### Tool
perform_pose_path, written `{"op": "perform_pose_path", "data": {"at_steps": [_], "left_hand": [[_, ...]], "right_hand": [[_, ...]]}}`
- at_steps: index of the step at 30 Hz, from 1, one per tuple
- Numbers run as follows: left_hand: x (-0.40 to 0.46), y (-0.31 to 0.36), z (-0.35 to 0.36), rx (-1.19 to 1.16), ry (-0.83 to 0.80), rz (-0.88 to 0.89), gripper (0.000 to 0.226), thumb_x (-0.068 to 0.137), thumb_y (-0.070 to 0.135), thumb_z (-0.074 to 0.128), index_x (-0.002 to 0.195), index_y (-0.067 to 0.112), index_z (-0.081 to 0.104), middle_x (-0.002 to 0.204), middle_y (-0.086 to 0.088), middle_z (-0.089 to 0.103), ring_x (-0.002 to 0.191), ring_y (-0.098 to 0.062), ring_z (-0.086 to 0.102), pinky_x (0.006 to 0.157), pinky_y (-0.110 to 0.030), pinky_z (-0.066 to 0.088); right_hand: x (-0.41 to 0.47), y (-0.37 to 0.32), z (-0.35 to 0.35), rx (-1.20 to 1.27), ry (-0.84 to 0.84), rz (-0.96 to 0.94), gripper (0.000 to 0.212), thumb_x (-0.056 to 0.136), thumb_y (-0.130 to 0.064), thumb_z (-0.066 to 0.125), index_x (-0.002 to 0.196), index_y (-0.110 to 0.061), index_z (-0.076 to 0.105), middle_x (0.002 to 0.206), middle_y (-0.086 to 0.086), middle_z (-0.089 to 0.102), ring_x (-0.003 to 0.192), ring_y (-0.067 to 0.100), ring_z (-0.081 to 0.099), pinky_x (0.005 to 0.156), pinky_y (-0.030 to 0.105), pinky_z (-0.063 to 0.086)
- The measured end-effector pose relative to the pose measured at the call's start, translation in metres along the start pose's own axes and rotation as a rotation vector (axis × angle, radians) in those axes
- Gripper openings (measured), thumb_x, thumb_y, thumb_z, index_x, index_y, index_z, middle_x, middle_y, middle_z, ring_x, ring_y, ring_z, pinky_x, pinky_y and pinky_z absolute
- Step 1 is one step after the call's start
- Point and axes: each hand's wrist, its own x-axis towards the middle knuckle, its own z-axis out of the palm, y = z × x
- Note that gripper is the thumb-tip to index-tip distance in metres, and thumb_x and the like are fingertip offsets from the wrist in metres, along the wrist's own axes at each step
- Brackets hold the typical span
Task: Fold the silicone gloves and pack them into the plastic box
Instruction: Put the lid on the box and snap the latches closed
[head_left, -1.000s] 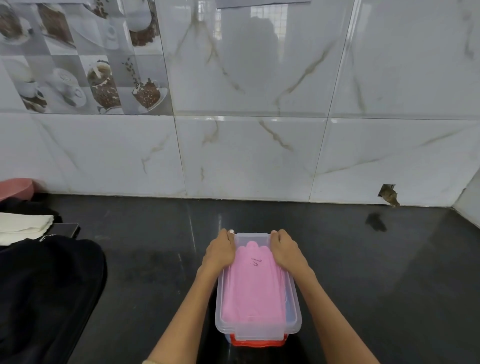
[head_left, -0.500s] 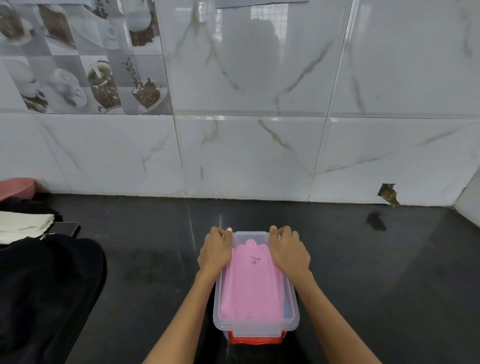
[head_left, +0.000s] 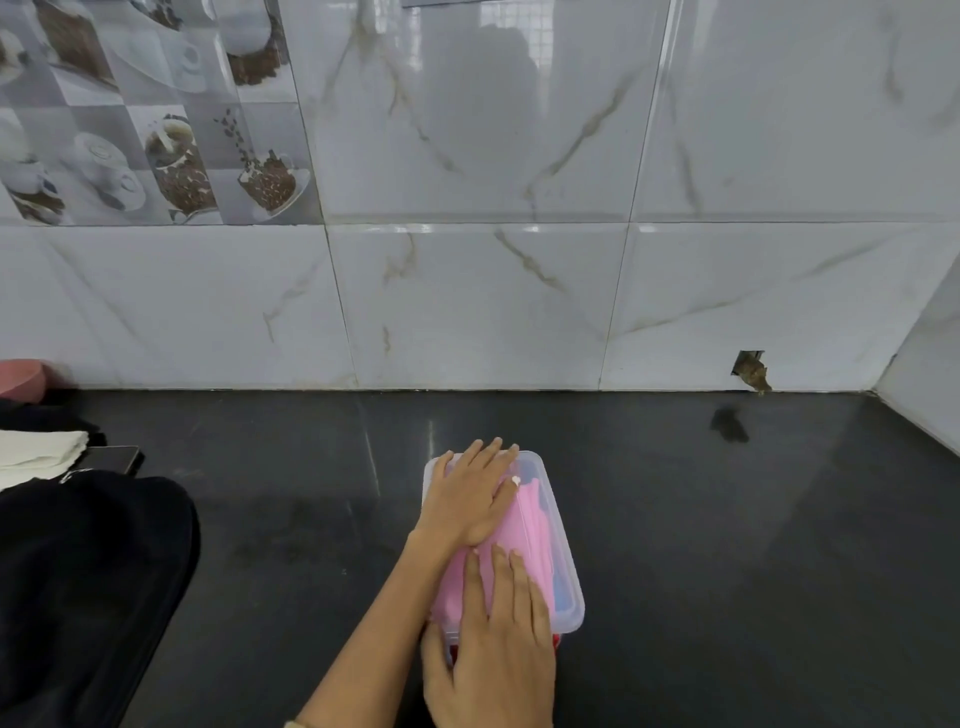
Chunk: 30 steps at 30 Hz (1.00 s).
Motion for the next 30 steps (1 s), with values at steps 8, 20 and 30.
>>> {"op": "perform_pose_path", "data": {"at_steps": [8, 20, 30], "left_hand": [[-0.014, 0.011, -0.004, 0.122, 0.118, -0.295, 0.052, 0.098, 0.042, 0.023, 0.146, 0.023, 0.022, 0.151, 0.001, 0.033, 0.132, -0.021, 0.036, 0.106, -0.042, 0.026], [-0.058, 0.043, 0.004, -0.073, 0.302, -0.537, 0.048, 0.095, 0.022, 0.035, 0.142, 0.018, 0.026, 0.129, -0.004, 0.042, 0.104, -0.017, 0.051, 0.088, -0.030, 0.039], [-0.073, 0.046, 0.012, -0.754, 0.516, -0.521, 0.038, 0.096, 0.008, 0.036, 0.132, 0.016, 0.045, 0.115, 0.005, 0.031, 0.087, -0.012, 0.051, 0.065, -0.015, 0.038]], "right_hand": [[0.013, 0.061, -0.013, 0.089, -0.162, -0.011, 0.061, 0.079, -0.045, 0.020, 0.140, -0.044, 0.029, 0.151, -0.011, 0.022, 0.146, 0.018, 0.006, 0.115, 0.036, -0.013], [0.085, 0.154, -0.025, 0.100, -0.368, 0.177, 0.048, 0.100, -0.040, 0.015, 0.146, -0.044, 0.001, 0.158, -0.016, -0.004, 0.145, 0.024, -0.014, 0.113, 0.057, -0.007], [0.087, 0.160, -0.029, 0.252, -0.389, 0.090, 0.047, 0.102, -0.033, 0.023, 0.147, -0.038, 0.012, 0.159, -0.010, 0.000, 0.147, 0.017, -0.001, 0.116, 0.052, 0.006]]}}
